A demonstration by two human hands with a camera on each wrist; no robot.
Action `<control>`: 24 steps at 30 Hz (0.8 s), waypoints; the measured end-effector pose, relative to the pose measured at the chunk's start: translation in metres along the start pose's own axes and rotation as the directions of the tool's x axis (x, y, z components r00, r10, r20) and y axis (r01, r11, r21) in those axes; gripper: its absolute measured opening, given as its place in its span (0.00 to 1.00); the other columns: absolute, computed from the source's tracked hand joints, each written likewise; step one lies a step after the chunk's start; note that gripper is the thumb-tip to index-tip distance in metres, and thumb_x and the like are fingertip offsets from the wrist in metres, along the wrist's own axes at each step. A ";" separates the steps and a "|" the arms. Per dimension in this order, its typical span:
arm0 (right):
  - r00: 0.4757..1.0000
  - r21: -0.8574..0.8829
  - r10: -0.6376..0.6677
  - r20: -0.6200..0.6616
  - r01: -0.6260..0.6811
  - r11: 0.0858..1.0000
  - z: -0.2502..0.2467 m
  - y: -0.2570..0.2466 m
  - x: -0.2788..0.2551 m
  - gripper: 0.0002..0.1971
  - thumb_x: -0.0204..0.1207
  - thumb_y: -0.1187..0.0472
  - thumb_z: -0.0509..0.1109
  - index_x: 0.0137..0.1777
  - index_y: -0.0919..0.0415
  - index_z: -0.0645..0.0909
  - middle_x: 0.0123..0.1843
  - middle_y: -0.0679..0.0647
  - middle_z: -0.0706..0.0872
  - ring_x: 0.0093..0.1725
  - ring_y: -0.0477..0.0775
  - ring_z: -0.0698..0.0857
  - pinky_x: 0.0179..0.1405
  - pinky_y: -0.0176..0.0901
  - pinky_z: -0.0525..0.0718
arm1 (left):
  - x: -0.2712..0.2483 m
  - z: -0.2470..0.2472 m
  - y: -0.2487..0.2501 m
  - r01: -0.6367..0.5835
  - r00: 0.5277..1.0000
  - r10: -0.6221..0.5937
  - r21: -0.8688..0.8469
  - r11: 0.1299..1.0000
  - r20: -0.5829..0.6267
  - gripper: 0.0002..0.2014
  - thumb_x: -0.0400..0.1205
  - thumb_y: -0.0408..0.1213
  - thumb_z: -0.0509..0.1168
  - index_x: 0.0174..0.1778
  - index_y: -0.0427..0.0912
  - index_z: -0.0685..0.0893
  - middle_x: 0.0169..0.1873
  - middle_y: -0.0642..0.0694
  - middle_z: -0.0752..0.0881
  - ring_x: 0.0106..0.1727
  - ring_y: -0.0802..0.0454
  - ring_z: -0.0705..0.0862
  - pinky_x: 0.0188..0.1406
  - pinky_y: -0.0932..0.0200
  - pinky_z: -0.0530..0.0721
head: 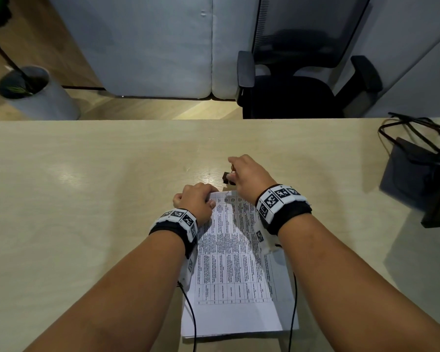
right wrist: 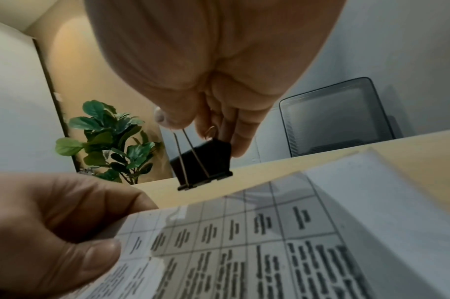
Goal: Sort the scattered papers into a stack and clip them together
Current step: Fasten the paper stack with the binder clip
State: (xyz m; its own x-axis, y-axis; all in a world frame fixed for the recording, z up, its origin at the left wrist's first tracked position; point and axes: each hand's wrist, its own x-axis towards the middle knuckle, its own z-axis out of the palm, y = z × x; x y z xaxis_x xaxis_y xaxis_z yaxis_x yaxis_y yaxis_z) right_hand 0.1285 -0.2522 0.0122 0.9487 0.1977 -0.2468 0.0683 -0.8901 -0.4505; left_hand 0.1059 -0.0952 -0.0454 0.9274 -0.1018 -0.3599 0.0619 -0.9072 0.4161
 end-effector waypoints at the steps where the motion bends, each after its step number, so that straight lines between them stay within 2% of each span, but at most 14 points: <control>1: 1.000 0.016 -0.008 0.000 0.008 1.000 0.000 -0.001 0.000 0.22 0.82 0.60 0.63 0.76 0.57 0.67 0.68 0.55 0.74 0.62 0.56 0.80 0.62 0.51 0.81 | 0.000 0.000 0.000 0.004 1.000 -0.004 -0.008 1.000 -0.003 0.12 0.81 0.40 0.65 0.57 0.61 0.82 0.54 0.58 0.81 0.64 0.51 0.73 0.62 0.45 0.65; 8: 0.998 0.117 -0.049 -0.026 0.052 0.992 0.004 -0.004 0.004 0.13 0.81 0.64 0.64 0.64 0.58 0.79 0.61 0.53 0.81 0.60 0.54 0.81 0.61 0.51 0.81 | -0.002 -0.001 0.001 0.011 1.000 -0.011 -0.039 0.999 -0.005 0.10 0.81 0.40 0.66 0.55 0.59 0.81 0.53 0.58 0.81 0.65 0.51 0.73 0.62 0.45 0.64; 12: 0.998 0.153 -0.038 -0.052 0.045 0.987 0.007 -0.003 0.005 0.12 0.80 0.68 0.63 0.60 0.59 0.83 0.59 0.54 0.84 0.58 0.55 0.82 0.61 0.50 0.81 | -0.002 -0.002 0.001 0.018 1.000 -0.018 -0.035 0.999 0.000 0.11 0.81 0.39 0.65 0.57 0.59 0.80 0.54 0.57 0.81 0.65 0.51 0.72 0.63 0.46 0.63; 19: 1.000 0.163 -0.001 0.023 -0.002 0.987 0.012 -0.002 0.004 0.12 0.79 0.69 0.63 0.57 0.60 0.85 0.57 0.54 0.86 0.57 0.55 0.83 0.59 0.48 0.82 | -0.001 0.001 -0.001 0.025 1.000 -0.026 -0.040 0.999 -0.009 0.09 0.80 0.39 0.66 0.51 0.59 0.80 0.47 0.60 0.78 0.63 0.51 0.73 0.61 0.45 0.64; 24: 0.998 0.202 0.050 0.028 -0.055 0.978 0.020 0.003 -0.001 0.13 0.80 0.67 0.63 0.60 0.59 0.84 0.58 0.54 0.86 0.58 0.54 0.83 0.60 0.43 0.80 | 0.000 0.003 -0.001 0.010 1.000 -0.011 -0.019 1.000 -0.022 0.10 0.80 0.39 0.66 0.53 0.59 0.81 0.52 0.58 0.81 0.63 0.51 0.73 0.61 0.45 0.64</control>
State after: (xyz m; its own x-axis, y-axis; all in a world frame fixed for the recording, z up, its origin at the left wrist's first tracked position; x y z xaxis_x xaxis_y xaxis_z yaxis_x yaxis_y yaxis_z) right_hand 0.1213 -0.2469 -0.0064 0.9418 0.1645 -0.2933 -0.0475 -0.7984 -0.6003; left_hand 0.1048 -0.0957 -0.0477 0.9344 -0.0831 -0.3463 0.0787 -0.9002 0.4283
